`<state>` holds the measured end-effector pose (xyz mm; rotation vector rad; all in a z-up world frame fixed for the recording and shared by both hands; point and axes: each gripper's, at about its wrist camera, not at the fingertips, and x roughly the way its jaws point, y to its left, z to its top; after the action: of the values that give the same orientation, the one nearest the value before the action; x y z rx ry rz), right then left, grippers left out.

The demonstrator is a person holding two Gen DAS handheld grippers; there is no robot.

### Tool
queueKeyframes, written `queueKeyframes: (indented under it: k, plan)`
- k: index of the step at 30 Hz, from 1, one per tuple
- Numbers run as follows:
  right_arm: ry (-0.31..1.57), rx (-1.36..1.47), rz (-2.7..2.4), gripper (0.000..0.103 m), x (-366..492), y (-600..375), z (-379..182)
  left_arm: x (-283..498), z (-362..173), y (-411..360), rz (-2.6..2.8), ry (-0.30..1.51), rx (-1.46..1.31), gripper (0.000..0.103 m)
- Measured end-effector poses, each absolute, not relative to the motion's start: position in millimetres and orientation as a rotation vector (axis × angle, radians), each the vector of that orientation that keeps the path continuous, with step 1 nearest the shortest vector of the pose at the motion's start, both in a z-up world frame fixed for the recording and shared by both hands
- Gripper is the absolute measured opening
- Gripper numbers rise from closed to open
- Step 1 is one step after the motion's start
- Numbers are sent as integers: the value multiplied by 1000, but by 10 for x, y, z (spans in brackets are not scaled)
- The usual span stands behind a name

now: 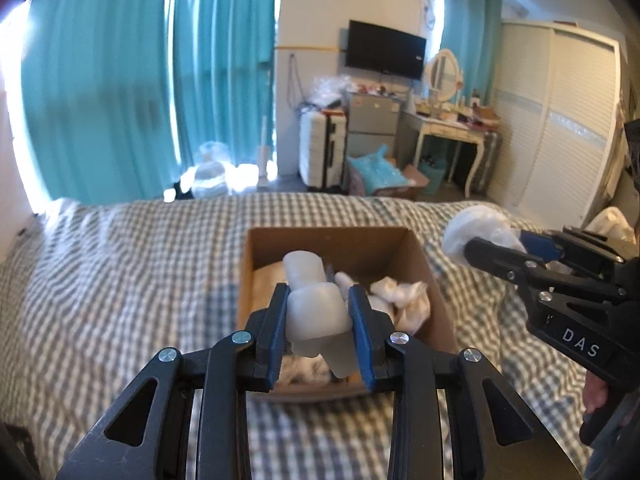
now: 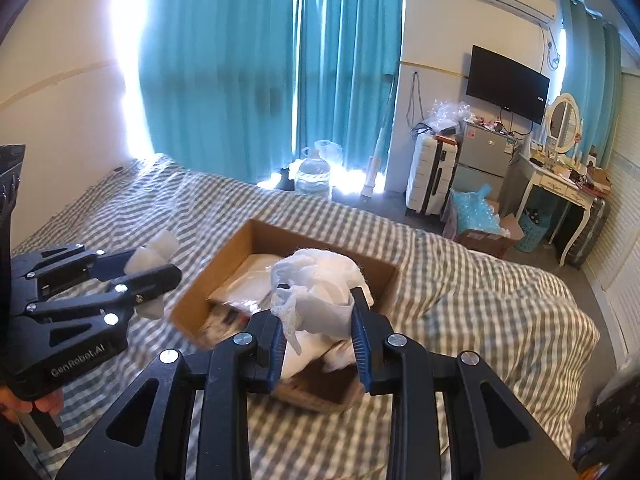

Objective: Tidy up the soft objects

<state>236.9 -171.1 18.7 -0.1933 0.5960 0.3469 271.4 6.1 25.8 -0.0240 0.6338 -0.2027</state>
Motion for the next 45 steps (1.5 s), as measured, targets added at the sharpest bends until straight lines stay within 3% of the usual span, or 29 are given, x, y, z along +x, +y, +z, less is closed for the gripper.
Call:
queueKeyframes:
  k: [5, 6, 9, 13, 14, 16, 17, 18, 27, 30, 32, 35, 45]
  plan:
    - [629, -184, 355, 28, 2813, -1746, 24, 3071, 61, -129, -236, 661, 11, 33]
    - [634, -184, 357, 28, 2878, -1744, -19, 3155, 5, -175, -243, 662, 26, 36]
    - [648, -180, 359, 28, 3091, -1731, -120, 3315, -106, -214, -233, 665, 46, 63]
    - [659, -157, 346, 30, 3345, -1738, -274, 3385, -178, -153, -191, 639, 44, 66]
    - [660, -158, 337, 35, 3390, -1737, -308, 3393, -183, -116, -186, 642, 35, 66]
    - [663, -141, 326, 62, 3472, -1733, -351, 3391, -191, -51, -178, 643, 22, 66]
    - [655, -131, 317, 84, 3487, -1745, -348, 3372, -180, -26, -171, 637, 21, 67]
    - [633, -113, 297, 89, 3482, -1775, -328, 3342, -159, -9, -163, 629, 26, 67]
    - [541, -87, 222, 90, 2941, -2046, 274, 2711, 397, 11, -81, 503, 72, 73]
    - [474, -110, 191, 99, 2532, -2118, 645, 2331, 754, -11, -82, 410, 75, 87]
    - [430, -99, 187, 103, 2213, -2169, 884, 2039, 1004, -32, -70, 340, 80, 88]
    - [349, -78, 179, 103, 1727, -2252, 1184, 1597, 1280, -33, -23, 274, 81, 97]
    - [295, -50, 151, 103, 761, -2242, 1214, 845, 1349, 116, -61, 200, 10, 98]
